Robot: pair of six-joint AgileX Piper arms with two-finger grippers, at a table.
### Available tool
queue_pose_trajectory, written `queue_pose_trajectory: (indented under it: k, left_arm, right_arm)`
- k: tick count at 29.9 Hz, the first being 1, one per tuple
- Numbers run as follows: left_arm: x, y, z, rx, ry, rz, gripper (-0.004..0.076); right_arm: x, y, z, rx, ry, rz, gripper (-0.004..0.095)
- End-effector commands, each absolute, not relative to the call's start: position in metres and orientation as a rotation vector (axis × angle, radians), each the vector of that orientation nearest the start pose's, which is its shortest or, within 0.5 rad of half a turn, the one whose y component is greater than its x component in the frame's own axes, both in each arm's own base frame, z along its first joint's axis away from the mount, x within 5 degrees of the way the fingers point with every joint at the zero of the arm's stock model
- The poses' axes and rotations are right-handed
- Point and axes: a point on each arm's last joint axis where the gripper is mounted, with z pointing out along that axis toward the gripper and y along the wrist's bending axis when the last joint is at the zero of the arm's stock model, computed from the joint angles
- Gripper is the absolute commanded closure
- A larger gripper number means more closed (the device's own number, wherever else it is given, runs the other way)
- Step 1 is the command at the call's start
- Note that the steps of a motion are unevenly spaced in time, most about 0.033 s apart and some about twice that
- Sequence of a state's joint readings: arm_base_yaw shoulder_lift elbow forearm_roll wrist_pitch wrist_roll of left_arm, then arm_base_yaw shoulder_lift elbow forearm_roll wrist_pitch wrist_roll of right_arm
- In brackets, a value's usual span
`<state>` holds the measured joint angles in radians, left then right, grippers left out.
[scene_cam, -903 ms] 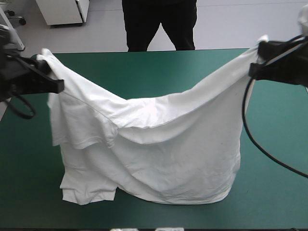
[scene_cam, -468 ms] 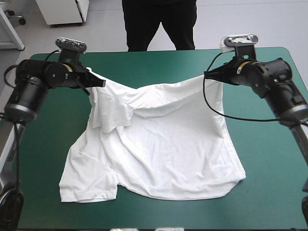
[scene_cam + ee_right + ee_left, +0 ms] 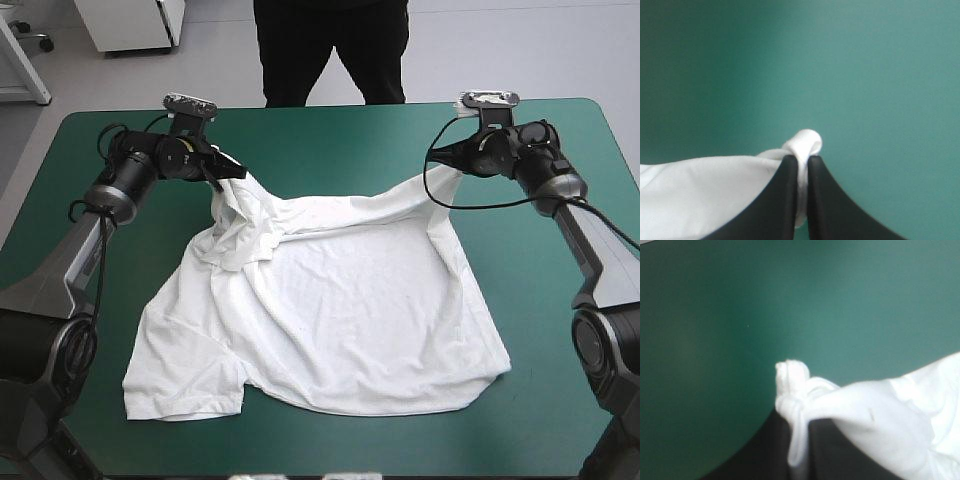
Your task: Fold the cloth
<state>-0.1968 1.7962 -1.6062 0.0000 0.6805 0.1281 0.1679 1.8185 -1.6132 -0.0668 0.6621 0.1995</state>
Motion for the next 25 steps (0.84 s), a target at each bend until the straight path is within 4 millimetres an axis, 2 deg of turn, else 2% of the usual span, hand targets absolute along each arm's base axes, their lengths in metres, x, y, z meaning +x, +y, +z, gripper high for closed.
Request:
queue_pose_trajectory:
  k: [1,3,4,7,9,11,13,19,25]
  left_arm:
    - [0.417,-0.083,0.346,0.333,2.125,-0.049,0.0732]
    - [0.425,-0.085,0.341,0.331,2.086,-0.048,0.0716]
    - [0.429,-0.086,0.338,0.33,2.076,-0.048,0.0685]
    - [0.43,-0.087,0.334,0.295,2.098,-0.087,0.0512]
    - [0.426,-0.088,0.339,0.237,2.135,-0.148,0.0374]
    - [0.421,-0.089,0.344,0.228,2.17,-0.177,0.0281]
    - [0.416,-0.088,0.349,0.247,2.209,-0.169,0.0245]
    - [0.391,-0.081,0.371,0.3,2.289,-0.109,0.0248]
    - [0.345,-0.065,0.406,0.34,2.369,0.004,0.0248]
  right_arm:
    - [0.421,0.063,0.34,0.003,2.235,0.117,0.0884]
    - [0.421,0.063,0.333,0.007,2.276,0.113,0.0768]
    - [0.421,0.064,0.33,0.003,2.299,0.118,0.0676]
    - [0.419,0.065,0.328,0.007,2.331,0.145,0.0392]
    - [0.418,0.066,0.33,0.018,2.34,0.164,0.0279]
    - [0.415,0.066,0.335,0.013,2.34,0.162,0.026]
    - [0.411,0.066,0.343,0.016,2.352,0.167,0.0274]
    - [0.389,0.062,0.375,-0.026,2.404,0.137,0.0304]
    - [0.349,0.055,0.408,-0.051,2.447,0.121,0.0304]
